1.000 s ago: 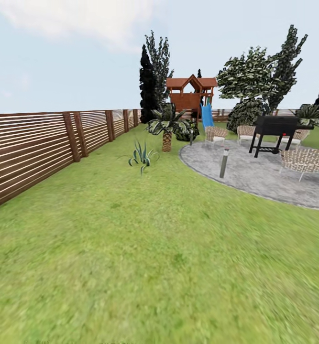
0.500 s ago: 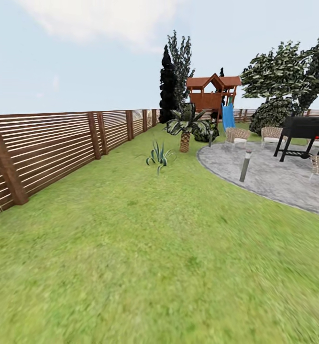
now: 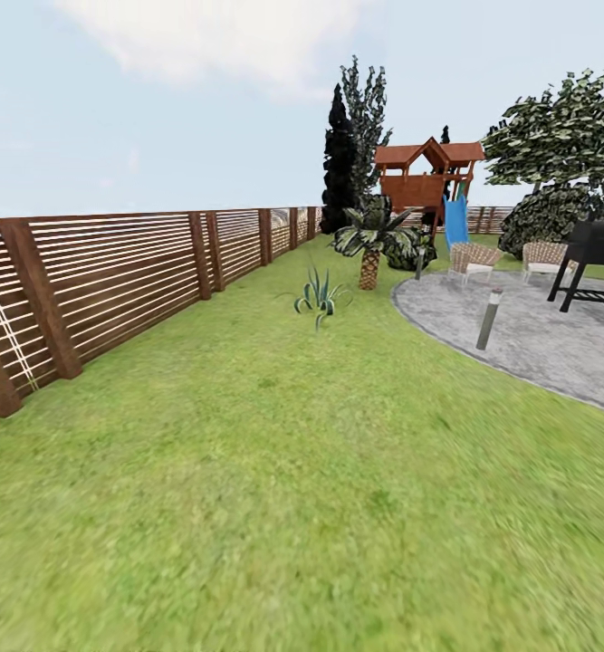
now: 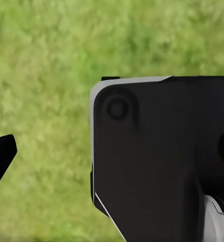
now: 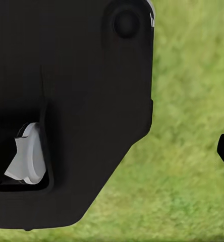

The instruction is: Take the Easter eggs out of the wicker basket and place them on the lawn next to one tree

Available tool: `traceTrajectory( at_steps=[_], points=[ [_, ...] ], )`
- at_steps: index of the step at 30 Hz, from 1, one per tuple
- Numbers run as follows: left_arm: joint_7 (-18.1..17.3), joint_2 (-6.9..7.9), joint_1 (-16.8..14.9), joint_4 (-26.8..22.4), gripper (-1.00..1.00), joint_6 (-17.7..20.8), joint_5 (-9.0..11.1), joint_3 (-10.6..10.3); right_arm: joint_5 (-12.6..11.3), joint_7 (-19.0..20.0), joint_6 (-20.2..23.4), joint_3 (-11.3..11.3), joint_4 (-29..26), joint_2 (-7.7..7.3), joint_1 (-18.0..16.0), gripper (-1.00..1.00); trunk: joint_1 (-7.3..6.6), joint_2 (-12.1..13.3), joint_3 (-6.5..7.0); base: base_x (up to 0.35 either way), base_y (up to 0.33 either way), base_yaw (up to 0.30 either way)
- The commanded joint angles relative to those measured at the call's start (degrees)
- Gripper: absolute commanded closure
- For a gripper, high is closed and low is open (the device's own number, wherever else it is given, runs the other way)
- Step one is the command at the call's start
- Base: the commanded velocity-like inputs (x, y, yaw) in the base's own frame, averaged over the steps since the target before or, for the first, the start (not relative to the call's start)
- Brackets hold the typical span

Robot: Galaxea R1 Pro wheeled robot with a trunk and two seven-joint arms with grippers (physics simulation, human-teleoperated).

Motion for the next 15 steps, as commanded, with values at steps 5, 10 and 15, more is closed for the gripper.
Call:
traceTrajectory(
  at_steps=[5,10,15],
  points=[
    [-0.02,0.01,-0.02,0.01,-1.00,-0.16,-0.04,0.02,-0.03,-0.01,-0.23,-0.07,0.02,0.01,-0.01,-1.00,0.03,-0.09,-0.17,0.000,0.000,0.017],
    [-0.02,0.01,-0.01,0.01,-1.00,-0.16,-0.09,0.02,0.03,0.00,-0.16,0.04,0.02,0.02,-0.01,-1.00,0.03,-0.09,-0.52,0.000,0.000,0.082],
    [-0.02,0.01,-0.01,0.01,-1.00,-0.16,-0.12,0.02,0.05,0.02,-0.15,0.13,0.02,0.01,-0.01,-1.00,0.03,-0.09,-0.93,0.000,0.000,0.124]
  ],
)
